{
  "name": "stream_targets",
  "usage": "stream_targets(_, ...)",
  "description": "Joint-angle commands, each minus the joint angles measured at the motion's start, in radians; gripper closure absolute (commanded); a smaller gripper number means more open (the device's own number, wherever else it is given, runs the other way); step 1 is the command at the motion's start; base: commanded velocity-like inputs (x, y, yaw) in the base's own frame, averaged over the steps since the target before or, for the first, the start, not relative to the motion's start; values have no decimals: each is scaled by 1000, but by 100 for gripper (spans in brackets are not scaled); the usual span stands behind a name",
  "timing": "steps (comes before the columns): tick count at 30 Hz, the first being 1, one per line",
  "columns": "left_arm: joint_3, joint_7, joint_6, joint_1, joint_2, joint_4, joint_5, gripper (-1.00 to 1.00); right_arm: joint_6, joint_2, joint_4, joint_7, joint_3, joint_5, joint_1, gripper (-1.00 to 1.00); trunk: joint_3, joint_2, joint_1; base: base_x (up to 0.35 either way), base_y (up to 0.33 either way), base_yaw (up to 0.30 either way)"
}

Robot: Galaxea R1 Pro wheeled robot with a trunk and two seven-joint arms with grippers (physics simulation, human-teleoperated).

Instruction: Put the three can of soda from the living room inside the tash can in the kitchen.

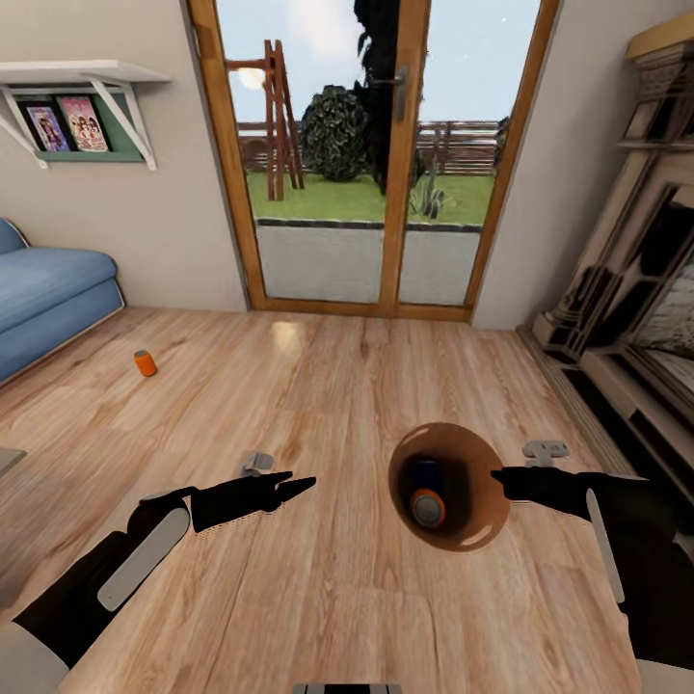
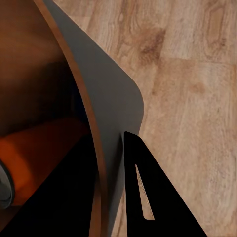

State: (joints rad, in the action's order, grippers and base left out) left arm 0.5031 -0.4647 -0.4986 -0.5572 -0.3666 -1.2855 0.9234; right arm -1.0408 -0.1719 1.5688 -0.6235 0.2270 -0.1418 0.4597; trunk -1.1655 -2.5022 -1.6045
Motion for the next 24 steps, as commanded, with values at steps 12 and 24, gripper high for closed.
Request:
stream_targets(12,0,0,0,0,0,0,0,-100,-6,1,0,-5,-1,31,0,100,0,0,0,338,0,0)
stream_targets(24,1,0,0,0,0,0,0,-100,-6,0,0,-7,0,32,0,100,0,0,0,338,0,154)
